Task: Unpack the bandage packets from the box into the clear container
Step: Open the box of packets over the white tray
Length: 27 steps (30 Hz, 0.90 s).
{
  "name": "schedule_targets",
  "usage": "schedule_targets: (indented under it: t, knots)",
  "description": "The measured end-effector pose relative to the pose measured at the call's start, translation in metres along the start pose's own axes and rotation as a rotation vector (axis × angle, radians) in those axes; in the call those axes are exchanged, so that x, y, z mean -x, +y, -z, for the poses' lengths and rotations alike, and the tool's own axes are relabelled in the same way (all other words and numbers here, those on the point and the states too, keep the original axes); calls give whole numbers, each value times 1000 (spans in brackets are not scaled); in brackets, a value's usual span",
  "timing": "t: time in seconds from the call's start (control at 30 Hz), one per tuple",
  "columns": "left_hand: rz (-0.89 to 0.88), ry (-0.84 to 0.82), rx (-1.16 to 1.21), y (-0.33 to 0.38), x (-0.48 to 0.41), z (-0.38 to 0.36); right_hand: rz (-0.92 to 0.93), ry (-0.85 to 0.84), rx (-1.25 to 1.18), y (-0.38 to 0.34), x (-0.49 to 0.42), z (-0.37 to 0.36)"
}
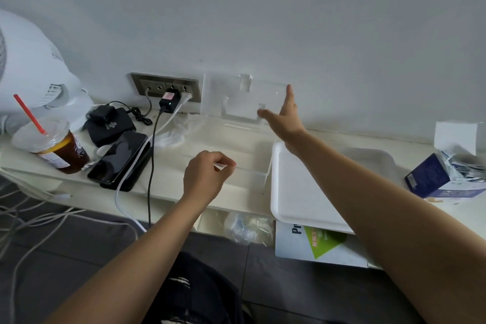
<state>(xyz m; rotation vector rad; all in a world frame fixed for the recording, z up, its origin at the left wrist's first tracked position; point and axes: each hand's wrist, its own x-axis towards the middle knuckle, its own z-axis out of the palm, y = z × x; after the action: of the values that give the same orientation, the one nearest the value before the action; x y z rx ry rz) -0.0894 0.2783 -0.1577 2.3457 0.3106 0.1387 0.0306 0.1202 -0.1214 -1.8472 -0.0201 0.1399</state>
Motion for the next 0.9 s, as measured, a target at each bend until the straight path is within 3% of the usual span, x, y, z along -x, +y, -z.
schedule_targets:
  t: [0.13,0.3,0.4,0.53,0.7,0.8,0.9]
  knots:
    - [-22,5,-50,1,1,2,-61,-101,82,15,3,2]
    - [-74,24,-231,15,6,7,-38,-100,83,11,11,19]
    - [-180,78,-339,36,9,-1,-33,-133,85,11,22,41]
    - [-353,76,-248,76,13,-31,25,-153,204,19,43,84]
    - [-452,-130,-109,125,18,-96,39,168,391,31,69,173]
    - [-454,-261,-73,144,20,-129,44,440,568,46,88,228]
    - [-452,-330,-79,155,21,-151,0,609,624,65,107,259]
